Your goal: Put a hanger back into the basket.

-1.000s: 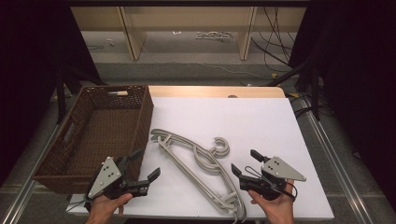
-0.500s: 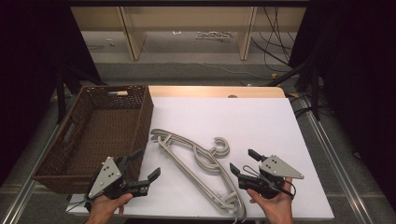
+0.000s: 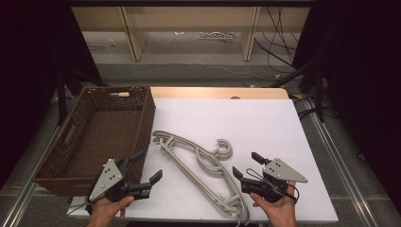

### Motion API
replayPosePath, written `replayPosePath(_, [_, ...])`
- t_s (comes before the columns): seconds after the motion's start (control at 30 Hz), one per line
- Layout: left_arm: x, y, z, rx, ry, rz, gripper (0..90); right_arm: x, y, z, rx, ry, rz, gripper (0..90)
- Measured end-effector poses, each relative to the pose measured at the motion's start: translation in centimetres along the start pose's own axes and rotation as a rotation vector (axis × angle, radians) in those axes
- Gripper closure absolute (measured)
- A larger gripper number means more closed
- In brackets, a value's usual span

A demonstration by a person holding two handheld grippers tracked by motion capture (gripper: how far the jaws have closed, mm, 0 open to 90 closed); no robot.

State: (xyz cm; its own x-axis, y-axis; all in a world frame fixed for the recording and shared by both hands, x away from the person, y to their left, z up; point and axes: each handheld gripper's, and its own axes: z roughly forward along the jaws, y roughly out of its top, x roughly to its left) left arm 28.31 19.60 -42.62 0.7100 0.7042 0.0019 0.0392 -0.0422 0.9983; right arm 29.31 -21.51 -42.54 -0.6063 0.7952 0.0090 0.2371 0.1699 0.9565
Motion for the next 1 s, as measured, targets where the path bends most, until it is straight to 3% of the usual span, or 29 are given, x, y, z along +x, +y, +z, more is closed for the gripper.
replayPosePath(0.27, [0.0, 0.0, 0.1, 0.001, -0.001, -0.001, 15.5, -0.2, 0.3, 0.6, 0.046, 0.015, 0.011, 21.2])
replayPosePath(0.4, [0.0, 0.0, 0.1, 0.003, -0.001, 0.000, 15.5, -0.5, 0.9, 1.7, 0.144, 0.035, -0.009, 23.5])
replayPosePath(0.43, [0.0, 0.0, 0.1, 0.003, -0.001, 0.005, 15.5, -0.6, 1.0, 2.5, 0.194, 0.059, -0.008, 24.0])
replayPosePath(0.5, [0.0, 0.0, 0.1, 0.003, 0.002, 0.001, 15.6, -0.5, 1.1, 2.9, 0.222, 0.067, -0.012, 25.4])
replayPosePath(0.53, [0.1, 0.0, 0.1, 0.004, 0.002, 0.005, 15.5, -0.5, 1.1, 3.6, 0.295, 0.086, -0.028, 26.2])
replayPosePath(0.57, [0.1, 0.0, 0.1, 0.004, 0.002, 0.004, 15.5, -0.5, 1.1, 3.6, 0.295, 0.086, -0.028, 26.4])
replayPosePath(0.6, [0.1, 0.0, 0.1, 0.004, 0.002, 0.005, 15.6, -0.5, 0.9, 4.3, 0.365, 0.098, -0.033, 29.7])
replayPosePath(0.63, [0.1, 0.0, 0.1, 0.004, 0.002, 0.005, 15.6, -0.5, 0.9, 4.3, 0.365, 0.098, -0.033, 29.7])
replayPosePath(0.7, [0.1, 0.0, 0.1, 0.005, 0.002, 0.004, 15.5, -0.5, 0.7, 5.0, 0.443, 0.115, -0.032, 31.9])
replayPosePath(0.73, [0.1, 0.0, 0.1, 0.005, 0.002, 0.006, 15.6, -0.6, 0.5, 5.3, 0.459, 0.116, -0.044, 36.3])
replayPosePath(0.77, [0.1, 0.0, 0.1, 0.005, 0.002, 0.006, 15.5, -0.5, 0.4, 6.0, 0.513, 0.135, -0.052, 39.8])
replayPosePath(0.83, [0.1, 0.0, 0.1, 0.005, 0.000, 0.008, 15.5, -0.5, 0.1, 6.6, 0.497, 0.140, -0.062, 42.5])
replayPosePath(0.87, [0.1, 0.0, 0.1, 0.004, 0.000, 0.008, 15.5, -0.3, 0.1, 7.2, 0.567, 0.149, -0.043, 45.7])
replayPosePath(0.93, [0.1, 0.0, 0.1, 0.006, 0.000, 0.007, 15.5, -0.3, -0.1, 7.6, 0.578, 0.146, -0.050, 47.7])
replayPosePath(1.0, [0.1, 0.0, 0.1, 0.006, 0.000, 0.006, 15.6, -0.3, -0.2, 8.2, 0.621, 0.150, -0.027, 51.5])
